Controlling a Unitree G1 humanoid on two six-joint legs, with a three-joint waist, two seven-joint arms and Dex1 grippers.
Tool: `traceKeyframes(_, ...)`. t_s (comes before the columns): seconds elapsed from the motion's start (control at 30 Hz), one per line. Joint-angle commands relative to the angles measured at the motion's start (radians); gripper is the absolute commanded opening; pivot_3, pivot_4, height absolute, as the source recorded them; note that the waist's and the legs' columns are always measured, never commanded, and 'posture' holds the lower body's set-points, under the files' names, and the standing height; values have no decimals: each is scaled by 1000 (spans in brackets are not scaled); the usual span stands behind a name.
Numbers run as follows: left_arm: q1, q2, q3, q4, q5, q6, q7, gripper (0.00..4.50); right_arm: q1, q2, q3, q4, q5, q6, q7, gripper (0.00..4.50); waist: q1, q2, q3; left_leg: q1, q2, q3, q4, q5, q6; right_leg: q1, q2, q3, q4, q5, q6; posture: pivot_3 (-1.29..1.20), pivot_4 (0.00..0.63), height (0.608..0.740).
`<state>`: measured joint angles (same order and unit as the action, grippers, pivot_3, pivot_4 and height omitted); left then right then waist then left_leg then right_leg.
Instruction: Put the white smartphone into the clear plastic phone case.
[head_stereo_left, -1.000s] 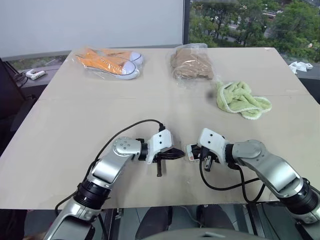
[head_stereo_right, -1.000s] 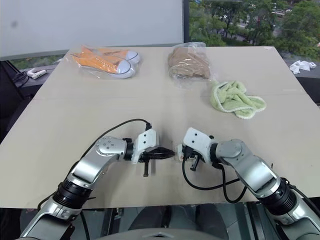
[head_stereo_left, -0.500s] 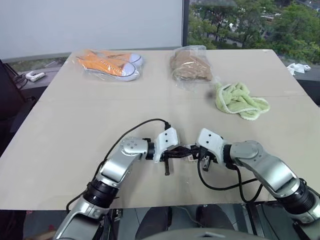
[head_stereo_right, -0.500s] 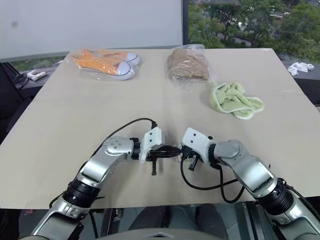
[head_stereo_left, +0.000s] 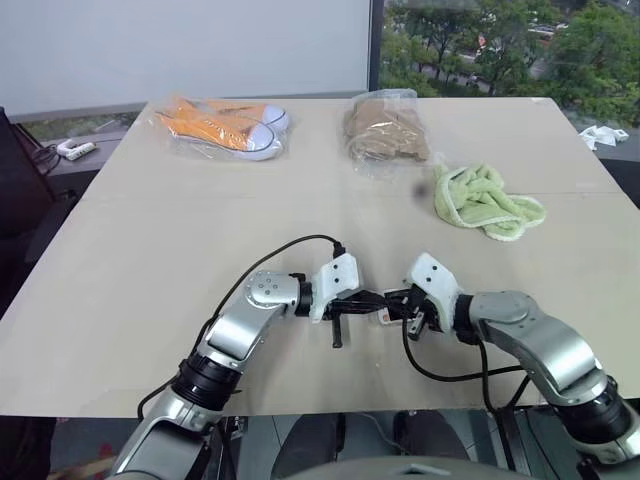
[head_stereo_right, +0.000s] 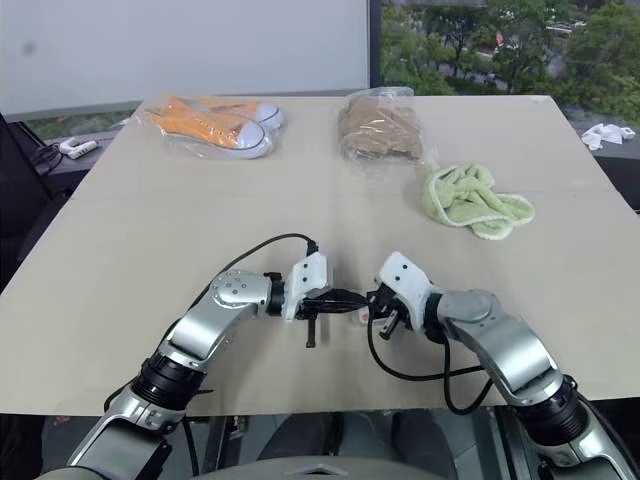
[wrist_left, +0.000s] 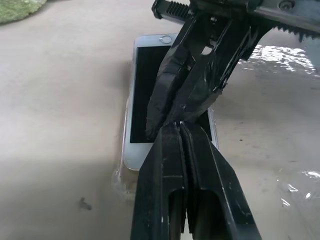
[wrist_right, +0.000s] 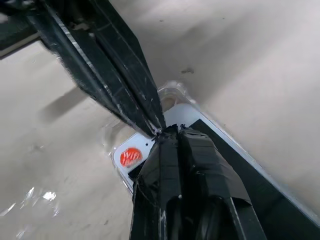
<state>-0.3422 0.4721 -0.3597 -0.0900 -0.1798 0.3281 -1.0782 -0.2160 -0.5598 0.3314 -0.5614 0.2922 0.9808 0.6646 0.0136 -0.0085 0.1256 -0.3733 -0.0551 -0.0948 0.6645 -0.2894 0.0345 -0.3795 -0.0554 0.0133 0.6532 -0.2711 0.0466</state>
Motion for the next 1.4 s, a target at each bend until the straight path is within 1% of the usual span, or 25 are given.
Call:
traceKeyframes(0.03,-3,20,31,-41,-25,6,-6,62,45,-36,29,26,14,-12,34,0,-2,1,1,-3,0,-1,0,0,0,-1,0,-1,-1,0,0,0,150,740)
traceKeyframes(0.1,-1,39,52,-50,-33,4,-9,62,50,-28,0,28,32,-57,46,0,-4,1,1,-8,0,-1,0,2,-4,-7,0,-1,-1,0,0,0,150,740)
traceKeyframes(0.2,3,64,84,-65,-53,5,-13,62,48,-10,-42,34,62,-105,57,0,-3,2,6,-9,0,-1,0,2,-4,-8,0,-1,-1,0,0,0,150,740)
traceKeyframes(0.33,15,95,106,-75,-61,0,-22,62,45,1,-69,43,75,-131,50,0,-3,3,12,-9,0,-1,0,1,-2,-8,0,-1,-1,0,0,0,150,740)
traceKeyframes(0.47,15,112,110,-61,-54,-16,-19,62,30,28,-118,31,109,-135,32,0,-2,4,17,-10,0,-1,0,2,-4,-9,0,-1,-1,0,0,0,150,740)
traceKeyframes(0.57,15,114,112,-53,-56,-25,-20,62,16,39,-156,17,140,-121,26,0,-1,4,18,-15,0,0,0,3,-5,-14,0,0,1,0,0,0,150,740)
traceKeyframes(0.63,17,115,110,-43,-54,-35,-22,62,6,31,-170,7,149,-115,22,0,-2,4,18,-17,0,-1,1,3,-5,-17,0,-1,1,0,0,0,150,740)
traceKeyframes(0.77,20,119,102,-35,-51,-43,-29,62,-21,23,-250,-35,229,-84,34,0,-2,4,18,-19,0,-1,1,3,-5,-18,0,-1,1,0,0,0,150,740)
traceKeyframes(0.87,20,119,101,-34,-51,-47,-31,62,-9,-53,-285,-84,287,-77,102,0,1,4,19,-19,0,-1,1,3,-5,-18,0,-1,1,0,0,0,150,740)
traceKeyframes(0.93,22,119,100,-35,-51,-50,-33,0,25,-158,-291,-118,300,-89,179,603,1,4,19,-20,0,-1,2,3,-5,-18,0,-1,1,0,0,0,150,740)
traceKeyframes(1.0,26,118,98,-39,-51,-52,-36,0,65,-262,-283,-128,269,-124,235,1310,2,5,19,-21,0,-1,3,3,-5,-18,0,-2,0,0,0,0,150,740)
traceKeyframes(1.03,27,118,97,-39,-51,-52,-36,0,80,-298,-276,-122,243,-155,248,1861,1,4,20,-21,0,-1,3,3,-5,-18,0,-2,0,0,0,0,150,740)
traceKeyframes(1.07,28,118,96,-40,-51,-53,-37,0,92,-323,-268,-109,211,-196,253,2316,0,4,20,-21,0,-1,3,3,-5,-18,0,-2,0,0,0,0,150,740)
traceKeyframes(1.1,27,118,95,-39,-51,-54,-37,0,98,-336,-261,-90,175,-239,246,2871,-2,4,20,-21,0,-1,4,3,-5,-18,0,-2,0,0,0,0,150,740)
traceKeyframes(1.2,29,118,92,-43,-50,-53,-38,0,101,-384,-234,-39,122,-317,293,4339,-7,3,20,-20,0,0,4,3,-5,-18,0,-1,3,0,0,0,150,740)
traceKeyframes(1.33,30,123,86,-52,-47,-51,-43,0,48,-383,-200,49,55,-407,313,4339,-6,3,21,-19,0,0,4,3,-5,-18,0,-1,4,0,0,0,150,740)
traceKeyframes(1.4,31,126,86,-55,-46,-49,-45,0,22,-397,-172,91,25,-447,351,4339,-5,2,21,-19,0,1,5,3,-5,-18,0,0,4,0,0,0,150,740)
